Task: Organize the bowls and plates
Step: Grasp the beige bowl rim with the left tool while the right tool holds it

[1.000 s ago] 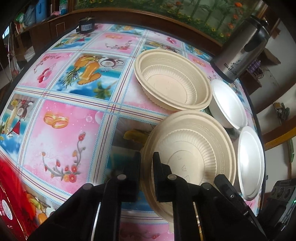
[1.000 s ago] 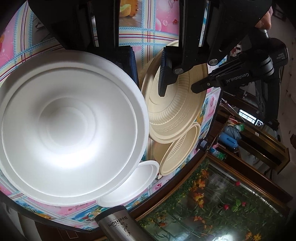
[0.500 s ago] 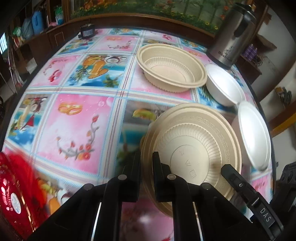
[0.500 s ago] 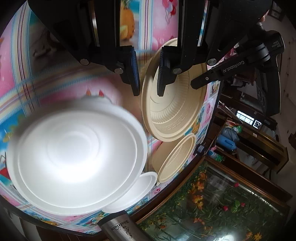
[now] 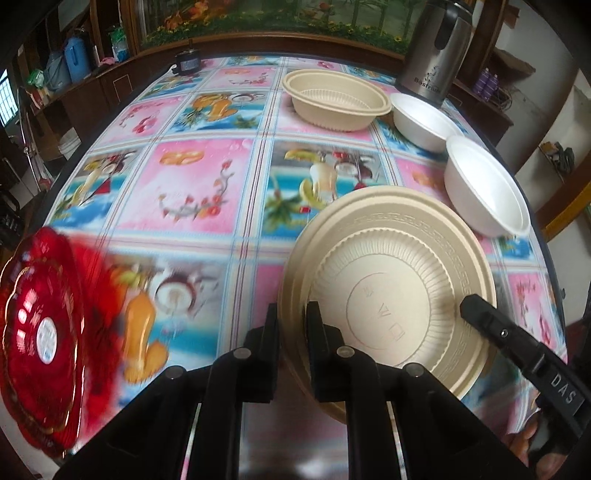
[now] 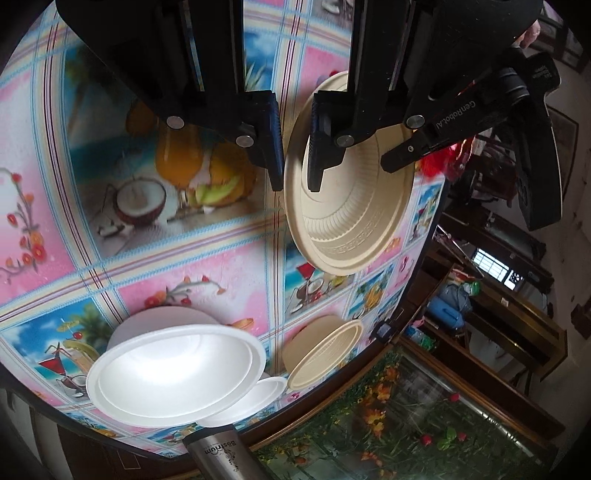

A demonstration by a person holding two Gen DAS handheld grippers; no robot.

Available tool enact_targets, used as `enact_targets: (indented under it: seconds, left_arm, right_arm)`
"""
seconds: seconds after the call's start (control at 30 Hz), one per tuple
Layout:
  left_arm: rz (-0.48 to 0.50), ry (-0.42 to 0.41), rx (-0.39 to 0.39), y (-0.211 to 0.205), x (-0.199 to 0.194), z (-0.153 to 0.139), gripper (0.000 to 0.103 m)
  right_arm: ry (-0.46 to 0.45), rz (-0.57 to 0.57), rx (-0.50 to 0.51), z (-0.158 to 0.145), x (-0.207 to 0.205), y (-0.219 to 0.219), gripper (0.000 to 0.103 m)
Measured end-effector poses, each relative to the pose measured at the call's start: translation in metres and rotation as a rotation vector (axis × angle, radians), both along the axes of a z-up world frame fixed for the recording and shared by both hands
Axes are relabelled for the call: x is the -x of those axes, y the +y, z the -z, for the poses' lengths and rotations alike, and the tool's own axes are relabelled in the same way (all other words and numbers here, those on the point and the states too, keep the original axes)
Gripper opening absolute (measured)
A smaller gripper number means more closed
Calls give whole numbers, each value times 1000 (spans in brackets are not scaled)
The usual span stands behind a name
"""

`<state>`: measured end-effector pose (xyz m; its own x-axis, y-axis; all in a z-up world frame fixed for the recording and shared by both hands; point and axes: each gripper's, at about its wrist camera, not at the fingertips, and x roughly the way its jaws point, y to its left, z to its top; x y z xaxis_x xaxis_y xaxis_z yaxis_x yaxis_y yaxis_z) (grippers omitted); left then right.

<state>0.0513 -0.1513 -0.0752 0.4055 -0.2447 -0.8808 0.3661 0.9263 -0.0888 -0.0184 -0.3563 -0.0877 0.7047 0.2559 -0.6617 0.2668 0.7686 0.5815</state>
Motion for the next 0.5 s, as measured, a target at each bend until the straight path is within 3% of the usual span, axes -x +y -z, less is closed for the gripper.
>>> enact_targets:
  seconds: [0.5]
  left_arm:
    - [-17, -29, -1, 37, 33, -4, 13]
  right_arm:
    - [17, -76, 64, -8, 22, 43, 10]
